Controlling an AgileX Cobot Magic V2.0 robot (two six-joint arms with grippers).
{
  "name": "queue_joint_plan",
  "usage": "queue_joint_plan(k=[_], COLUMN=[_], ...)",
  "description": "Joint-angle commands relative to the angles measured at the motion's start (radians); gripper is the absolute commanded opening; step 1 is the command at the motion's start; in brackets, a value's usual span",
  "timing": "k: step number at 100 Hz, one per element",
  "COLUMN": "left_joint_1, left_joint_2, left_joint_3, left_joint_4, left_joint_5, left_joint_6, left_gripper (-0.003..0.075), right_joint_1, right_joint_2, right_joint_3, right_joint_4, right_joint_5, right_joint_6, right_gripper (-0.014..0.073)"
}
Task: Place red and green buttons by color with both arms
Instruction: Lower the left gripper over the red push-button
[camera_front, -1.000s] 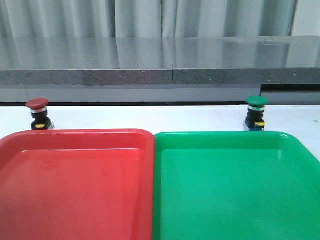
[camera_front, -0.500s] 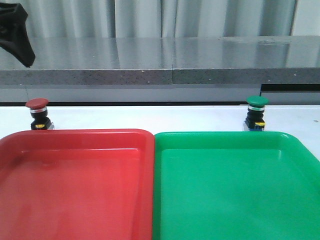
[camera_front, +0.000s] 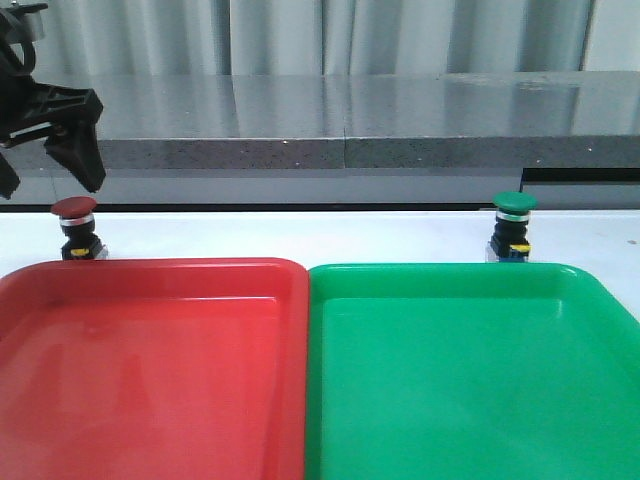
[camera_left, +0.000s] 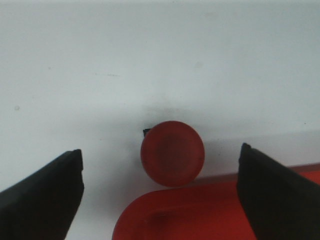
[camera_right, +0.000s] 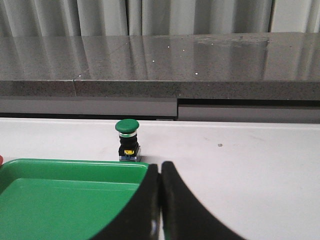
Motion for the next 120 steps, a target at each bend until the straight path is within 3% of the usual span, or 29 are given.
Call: queue_joint_plan(k=[1,78,120], left_joint_1=[-0.008,-0.033,-0.033], left_joint_2=[-0.032,0.022,0.022], left_joint_3=[-0.033,-0.033,-0.033], left_joint_4=[-0.008,0.023,0.023], left_joint_5=[-0.053,-0.091,-0.065], left_joint_6=[-0.002,-0.002,-0.002], left_gripper=[0.0585,0.0582,0.0456], right_joint_1=[0.001,0.001,0.001], right_joint_2=[-0.003,-0.003,-0.003], right_joint_3=[-0.014,-0.014,-0.014], right_joint_4=[0.002,0.002,0.002], right_joint_5=[-0.087,-0.087,-0.087], right_joint_6=[-0.002,-0.002,-0.002], right_gripper=[-0.0067,-0.0067,-0.0067])
